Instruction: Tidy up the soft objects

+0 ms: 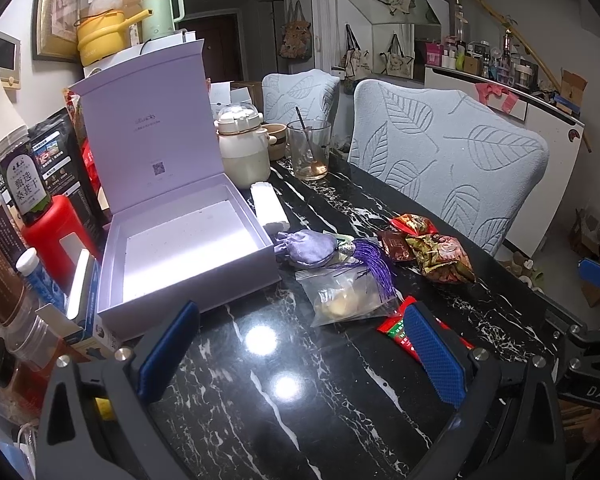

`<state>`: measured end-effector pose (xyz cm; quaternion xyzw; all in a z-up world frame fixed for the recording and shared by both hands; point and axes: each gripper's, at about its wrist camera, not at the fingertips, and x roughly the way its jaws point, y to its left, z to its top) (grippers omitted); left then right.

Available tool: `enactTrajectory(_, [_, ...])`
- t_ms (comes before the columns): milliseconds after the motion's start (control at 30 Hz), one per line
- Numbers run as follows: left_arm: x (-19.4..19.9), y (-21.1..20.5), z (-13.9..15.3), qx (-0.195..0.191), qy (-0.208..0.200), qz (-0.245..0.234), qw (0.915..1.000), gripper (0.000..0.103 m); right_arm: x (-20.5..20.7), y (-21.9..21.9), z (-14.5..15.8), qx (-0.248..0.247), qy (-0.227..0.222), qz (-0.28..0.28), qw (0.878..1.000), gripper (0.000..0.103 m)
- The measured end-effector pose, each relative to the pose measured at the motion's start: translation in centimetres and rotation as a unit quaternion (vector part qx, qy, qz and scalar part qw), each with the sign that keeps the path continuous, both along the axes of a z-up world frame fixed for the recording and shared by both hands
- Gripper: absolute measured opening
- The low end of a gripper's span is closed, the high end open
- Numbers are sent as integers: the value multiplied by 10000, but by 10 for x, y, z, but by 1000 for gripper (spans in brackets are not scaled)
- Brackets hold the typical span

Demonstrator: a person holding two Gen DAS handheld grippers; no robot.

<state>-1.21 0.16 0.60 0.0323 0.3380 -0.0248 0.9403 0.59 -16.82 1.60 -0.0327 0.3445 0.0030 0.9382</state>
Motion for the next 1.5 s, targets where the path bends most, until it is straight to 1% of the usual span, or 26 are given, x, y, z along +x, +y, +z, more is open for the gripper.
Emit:
enactTrajectory(767, [-1, 4, 0, -42, 43, 46, 10000, 103, 2, 4, 2, 8, -30, 172, 9998, 103])
enactTrajectory(1000, [-7, 7, -1, -82, 27, 89, 9999, 103, -1, 4, -1, 73, -37, 232, 9997, 103])
enactTrajectory(1333, [-14, 22, -14, -294, 178, 229, 9991, 103, 0, 8, -22, 362, 99, 602, 9975, 103])
enactTrajectory(1500, [-19, 27, -22, -448, 245, 314, 9982, 103, 6, 14, -39, 462, 250, 916, 9944, 103])
